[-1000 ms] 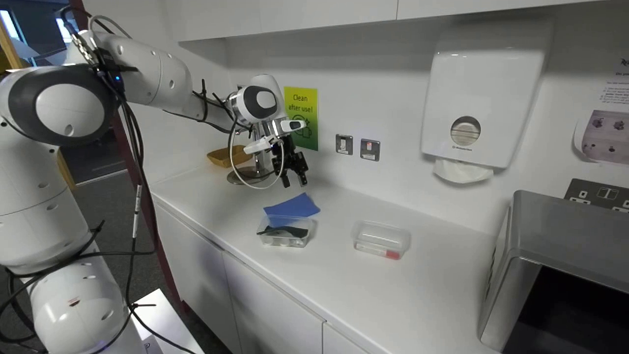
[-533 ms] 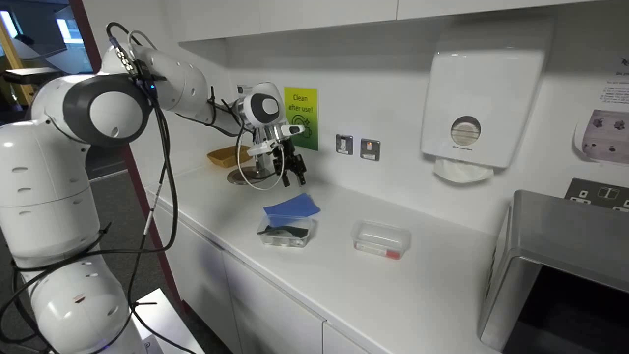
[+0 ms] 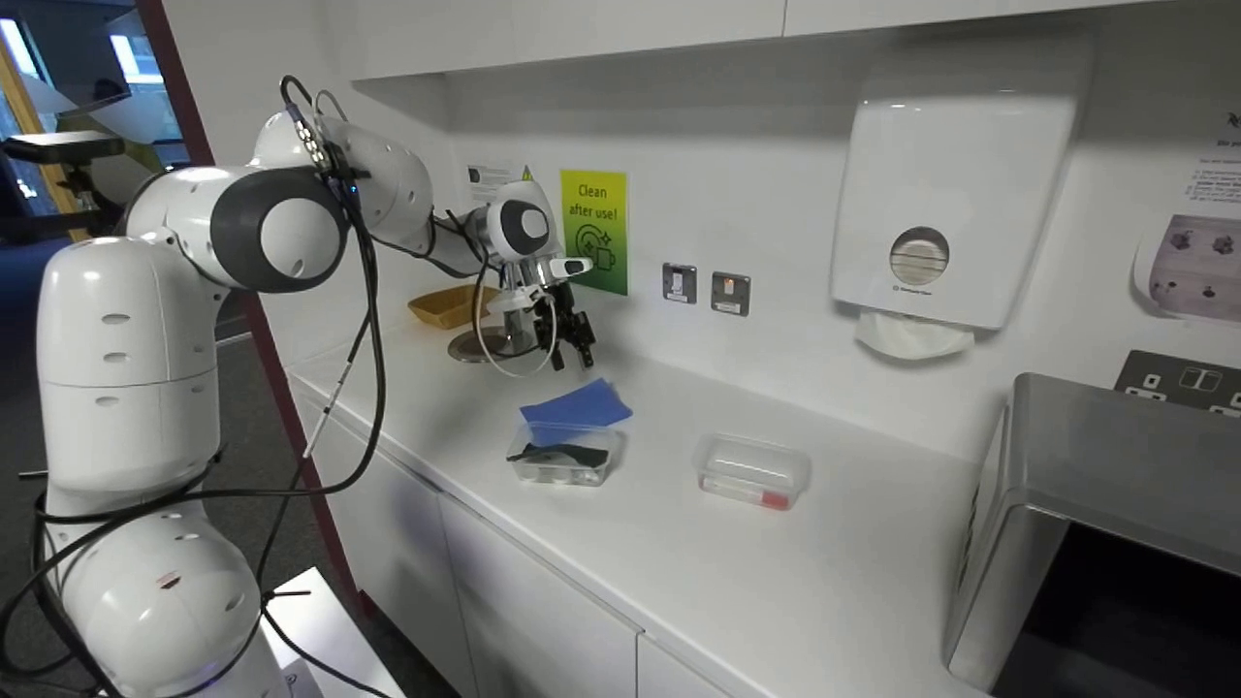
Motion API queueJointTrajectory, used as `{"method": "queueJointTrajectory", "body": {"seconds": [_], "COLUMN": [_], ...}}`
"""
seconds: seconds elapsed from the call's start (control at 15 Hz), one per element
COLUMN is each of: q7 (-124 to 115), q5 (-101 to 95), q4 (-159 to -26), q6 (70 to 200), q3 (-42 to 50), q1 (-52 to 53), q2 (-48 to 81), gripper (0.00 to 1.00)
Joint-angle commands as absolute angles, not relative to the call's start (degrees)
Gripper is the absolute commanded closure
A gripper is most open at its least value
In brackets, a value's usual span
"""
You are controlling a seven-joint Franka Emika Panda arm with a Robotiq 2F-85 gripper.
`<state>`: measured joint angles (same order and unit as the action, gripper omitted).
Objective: Put the blue paper towel in the bowl
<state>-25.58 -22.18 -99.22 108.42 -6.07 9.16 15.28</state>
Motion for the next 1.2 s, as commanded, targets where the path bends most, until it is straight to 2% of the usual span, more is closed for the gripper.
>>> {"method": "queueJointTrajectory", "body": {"seconds": [0.0, 0.53, 1.13], "q7": [-26.12, -25.82, -20.40], "q5": [-21.93, -21.95, -14.25], "q4": [-95.96, -95.65, -96.25], "q6": [108.57, 109.45, 117.81], "q3": [-4.94, -3.26, -3.60], "q1": [10.70, 10.37, 9.54], "q2": [17.71, 19.06, 19.31], "gripper": [0.00, 0.00, 0.00]}}
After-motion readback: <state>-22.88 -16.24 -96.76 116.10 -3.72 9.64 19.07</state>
